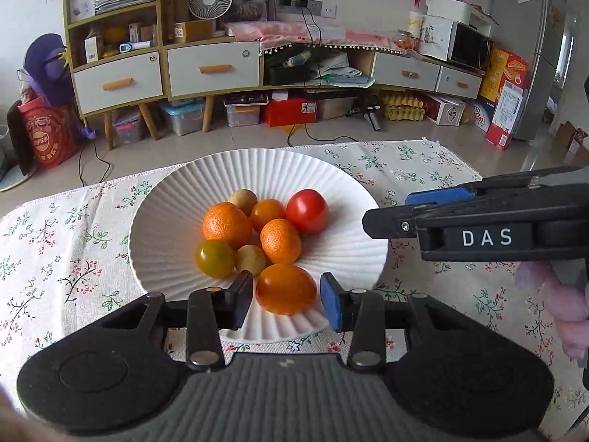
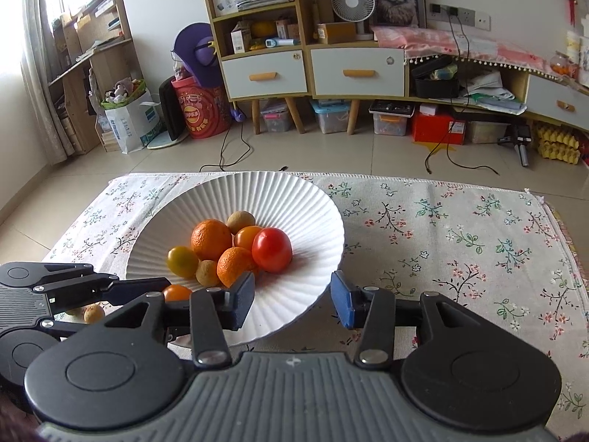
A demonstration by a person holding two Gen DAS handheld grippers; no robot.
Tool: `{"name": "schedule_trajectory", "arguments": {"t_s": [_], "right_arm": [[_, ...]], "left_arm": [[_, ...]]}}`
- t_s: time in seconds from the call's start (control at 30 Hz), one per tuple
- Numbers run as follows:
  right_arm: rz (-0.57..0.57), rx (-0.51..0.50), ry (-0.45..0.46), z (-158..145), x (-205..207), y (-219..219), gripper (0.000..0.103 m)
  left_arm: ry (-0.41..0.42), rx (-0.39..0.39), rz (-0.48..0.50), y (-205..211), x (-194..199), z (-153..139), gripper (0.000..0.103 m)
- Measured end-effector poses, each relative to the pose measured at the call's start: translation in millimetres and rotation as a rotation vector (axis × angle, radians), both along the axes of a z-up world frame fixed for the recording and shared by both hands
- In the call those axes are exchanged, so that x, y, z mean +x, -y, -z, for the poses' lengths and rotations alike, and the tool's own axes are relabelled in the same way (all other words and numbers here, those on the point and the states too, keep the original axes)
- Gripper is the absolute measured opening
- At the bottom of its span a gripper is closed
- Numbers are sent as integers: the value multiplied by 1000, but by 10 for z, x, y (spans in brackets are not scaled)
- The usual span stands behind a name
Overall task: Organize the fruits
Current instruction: 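Lower the orange tomato into the bowl and open the left gripper, then withdraw both open grippers from the bowl toward the remaining fruit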
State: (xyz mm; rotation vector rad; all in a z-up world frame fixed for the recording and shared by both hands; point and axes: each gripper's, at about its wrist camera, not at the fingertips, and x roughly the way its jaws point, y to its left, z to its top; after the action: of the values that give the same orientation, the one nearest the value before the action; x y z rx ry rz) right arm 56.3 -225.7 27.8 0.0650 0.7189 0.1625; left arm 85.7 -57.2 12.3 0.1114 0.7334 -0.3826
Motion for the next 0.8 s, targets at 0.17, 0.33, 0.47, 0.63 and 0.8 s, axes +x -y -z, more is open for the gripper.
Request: {"name": "schedule_trajectory", "arguments": {"t_s": [0.17,0.33,0.47,0.63,0.8], "right_arm": [[-12,-1,10,-38,-80,12,57],[-19,-7,12,-57,-175,18,64],[-42,-31,20,-68,-286,-16,71],[-66,-53,19,-45,-418,-67,81],[-84,-113,28,28,-536,-190,89]], "left_arm": [[15,3,-11,-101,-75,-66,64],[27,3,-22,-241,-197,-120,77],[28,12,-34,-378,-315,-136,83],[23,25,-47,-528,-449,-128,88],[23,41,-62,-665,-548,-105,95]]}}
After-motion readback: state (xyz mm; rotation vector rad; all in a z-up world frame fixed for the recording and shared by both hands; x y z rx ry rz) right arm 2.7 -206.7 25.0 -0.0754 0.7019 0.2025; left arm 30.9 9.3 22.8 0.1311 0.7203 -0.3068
